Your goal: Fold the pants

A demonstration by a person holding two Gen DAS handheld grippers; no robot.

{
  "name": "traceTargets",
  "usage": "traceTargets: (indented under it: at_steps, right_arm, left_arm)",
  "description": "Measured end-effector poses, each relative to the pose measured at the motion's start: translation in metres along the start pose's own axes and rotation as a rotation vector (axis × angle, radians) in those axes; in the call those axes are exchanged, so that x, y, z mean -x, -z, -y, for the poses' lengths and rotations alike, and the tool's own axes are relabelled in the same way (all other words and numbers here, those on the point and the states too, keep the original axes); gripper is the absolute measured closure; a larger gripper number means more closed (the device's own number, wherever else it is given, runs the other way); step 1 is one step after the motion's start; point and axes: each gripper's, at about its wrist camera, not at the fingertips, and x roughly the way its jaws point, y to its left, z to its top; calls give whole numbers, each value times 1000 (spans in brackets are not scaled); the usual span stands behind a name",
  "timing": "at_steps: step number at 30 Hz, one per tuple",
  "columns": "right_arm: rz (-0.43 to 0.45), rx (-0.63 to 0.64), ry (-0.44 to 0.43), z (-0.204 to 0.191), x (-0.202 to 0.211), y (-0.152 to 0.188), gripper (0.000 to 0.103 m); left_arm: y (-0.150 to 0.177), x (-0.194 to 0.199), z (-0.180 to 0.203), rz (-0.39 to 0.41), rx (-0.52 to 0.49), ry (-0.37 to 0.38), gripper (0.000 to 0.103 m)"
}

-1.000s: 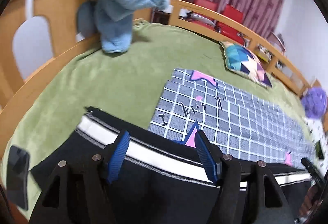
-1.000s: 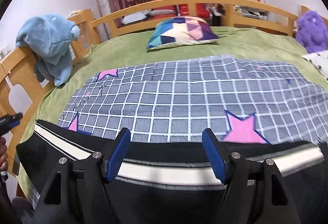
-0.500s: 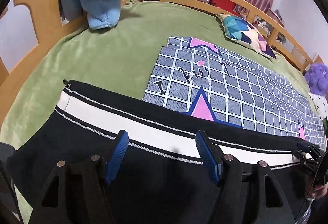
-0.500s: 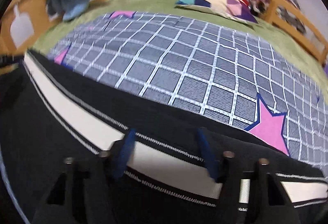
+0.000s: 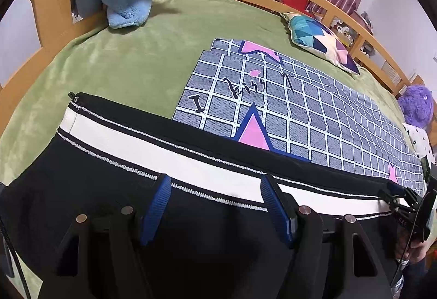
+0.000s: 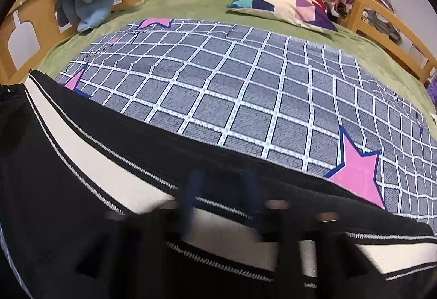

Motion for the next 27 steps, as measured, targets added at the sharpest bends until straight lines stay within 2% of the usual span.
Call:
traceTargets:
  at_steps: [1, 4, 6, 8, 12, 14, 18, 20, 23, 25, 27]
  right_arm:
    - [6, 4, 1, -1, -1, 0, 34]
    - [-19, 48, 10, -4, -14, -4, 37]
    - [-38, 37, -24, -3, -19, -7, 52]
    - [-48, 22, -56, -1, -18, -8, 95]
    - [-33, 65, -39, -7, -15, -4, 98]
    - [-10, 30, -46, -4, -8, -8, 99]
    - [124, -30, -41, 3, 22, -20, 99]
    - [115, -63, -18, 3, 12, -19, 99]
    - [30, -76, 46, -5, -24, -11, 98]
    - [35, -57, 93, -11, -25, -14, 93]
    - [44, -85, 91, -7, -15, -19, 89]
  left_arm:
    - [0, 0, 0, -2, 0, -1, 37]
    - [1, -3, -1, -10, 5, -3, 37]
    - [1, -5, -1, -16, 9, -10, 37]
    - [0, -8, -2, -25, 17, -8, 37]
    - [1, -12, -3, -41, 31, -2, 37]
    - [1, -12, -3, -43, 31, -2, 37]
    - [0, -8, -4, -25, 41, -2, 37]
    - [-1, -9, -4, -28, 44, -3, 37]
    - [1, -10, -5, -35, 47, -2, 37]
    - [1, -10, -4, -31, 42, -9, 37]
    - [0, -10, -3, -21, 33, -24, 37]
